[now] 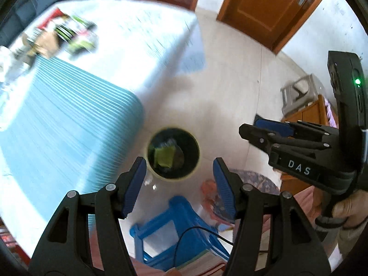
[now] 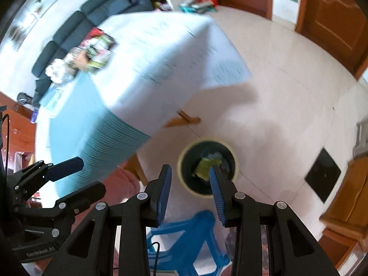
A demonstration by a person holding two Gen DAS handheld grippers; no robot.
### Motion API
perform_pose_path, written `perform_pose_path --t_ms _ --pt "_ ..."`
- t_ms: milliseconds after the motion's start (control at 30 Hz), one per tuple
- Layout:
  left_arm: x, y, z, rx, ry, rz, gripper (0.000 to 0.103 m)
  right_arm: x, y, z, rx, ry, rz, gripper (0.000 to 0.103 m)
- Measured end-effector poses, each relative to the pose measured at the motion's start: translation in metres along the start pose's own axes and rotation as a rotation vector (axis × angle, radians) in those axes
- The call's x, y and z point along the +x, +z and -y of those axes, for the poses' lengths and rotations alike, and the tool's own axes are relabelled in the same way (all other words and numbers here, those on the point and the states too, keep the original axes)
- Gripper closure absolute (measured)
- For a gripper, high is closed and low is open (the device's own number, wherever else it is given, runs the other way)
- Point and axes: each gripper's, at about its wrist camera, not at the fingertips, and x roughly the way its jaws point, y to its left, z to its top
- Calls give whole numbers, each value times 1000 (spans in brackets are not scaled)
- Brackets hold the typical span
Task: Collect trash
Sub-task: 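Move both tools back over the table toward the red-and-white snack bag, then grasp the red-and-white snack bag with the right gripper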
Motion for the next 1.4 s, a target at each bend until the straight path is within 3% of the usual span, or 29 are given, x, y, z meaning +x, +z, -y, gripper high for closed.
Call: perform_pose_path --t_ms 300,567,767,1000,1400 --pt "-83 8 -68 -63 21 88 46 -38 65 -91 -127 70 63 68" --pt "-116 13 -151 -177 116 135 46 0 137 -142 -98 126 54 66" --pt "-108 23 -193 -237 139 157 46 63 175 -167 -72 109 12 65" --pt "-92 36 -214 -269 140 159 46 127 205 -175 -38 62 -48 65" --pt "-76 51 -233 -296 130 161 46 160 213 -185 -66 25 -67 59"
